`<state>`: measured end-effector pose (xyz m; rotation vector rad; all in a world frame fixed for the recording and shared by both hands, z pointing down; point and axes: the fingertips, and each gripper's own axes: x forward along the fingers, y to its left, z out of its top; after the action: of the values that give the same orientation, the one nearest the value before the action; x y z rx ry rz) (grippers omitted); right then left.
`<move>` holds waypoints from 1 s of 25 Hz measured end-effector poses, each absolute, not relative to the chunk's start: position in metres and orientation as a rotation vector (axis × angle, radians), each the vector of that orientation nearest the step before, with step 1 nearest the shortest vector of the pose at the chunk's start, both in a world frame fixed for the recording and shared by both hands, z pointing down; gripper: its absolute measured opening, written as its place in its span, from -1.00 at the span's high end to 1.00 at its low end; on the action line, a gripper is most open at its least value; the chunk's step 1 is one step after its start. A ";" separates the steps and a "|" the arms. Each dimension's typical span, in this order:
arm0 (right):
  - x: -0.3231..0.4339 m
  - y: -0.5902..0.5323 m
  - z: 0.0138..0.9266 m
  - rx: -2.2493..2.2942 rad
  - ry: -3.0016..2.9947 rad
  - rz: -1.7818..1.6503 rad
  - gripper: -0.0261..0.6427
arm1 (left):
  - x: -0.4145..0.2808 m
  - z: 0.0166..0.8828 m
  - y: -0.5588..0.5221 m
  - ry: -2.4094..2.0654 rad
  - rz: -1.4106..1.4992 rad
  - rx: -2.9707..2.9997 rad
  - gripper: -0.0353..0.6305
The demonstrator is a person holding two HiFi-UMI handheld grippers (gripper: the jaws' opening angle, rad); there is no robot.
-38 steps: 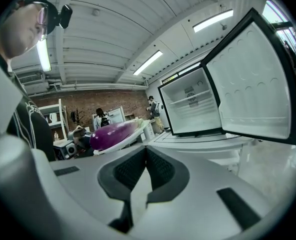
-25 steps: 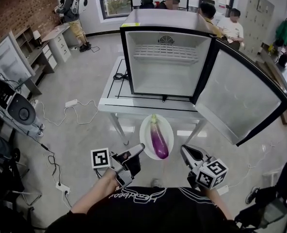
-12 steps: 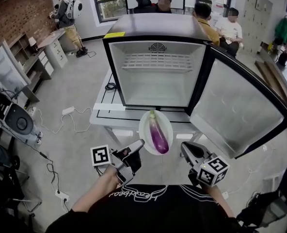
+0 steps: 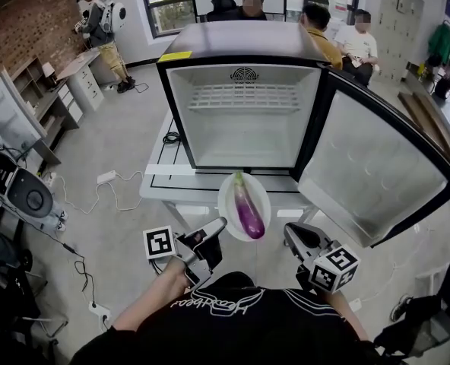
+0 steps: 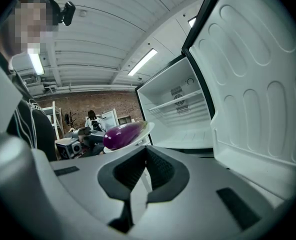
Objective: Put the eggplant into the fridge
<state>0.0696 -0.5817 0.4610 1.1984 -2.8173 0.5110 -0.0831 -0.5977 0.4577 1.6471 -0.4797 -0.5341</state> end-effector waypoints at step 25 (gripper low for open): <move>0.083 -0.675 0.482 1.364 -2.719 0.626 0.90 | -0.070 0.500 -0.716 -0.463 -0.430 1.626 0.83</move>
<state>0.0833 -0.6753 0.4820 1.3644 -2.7189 0.6255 -0.0695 -0.7160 0.5002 1.6260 -0.4635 -0.4304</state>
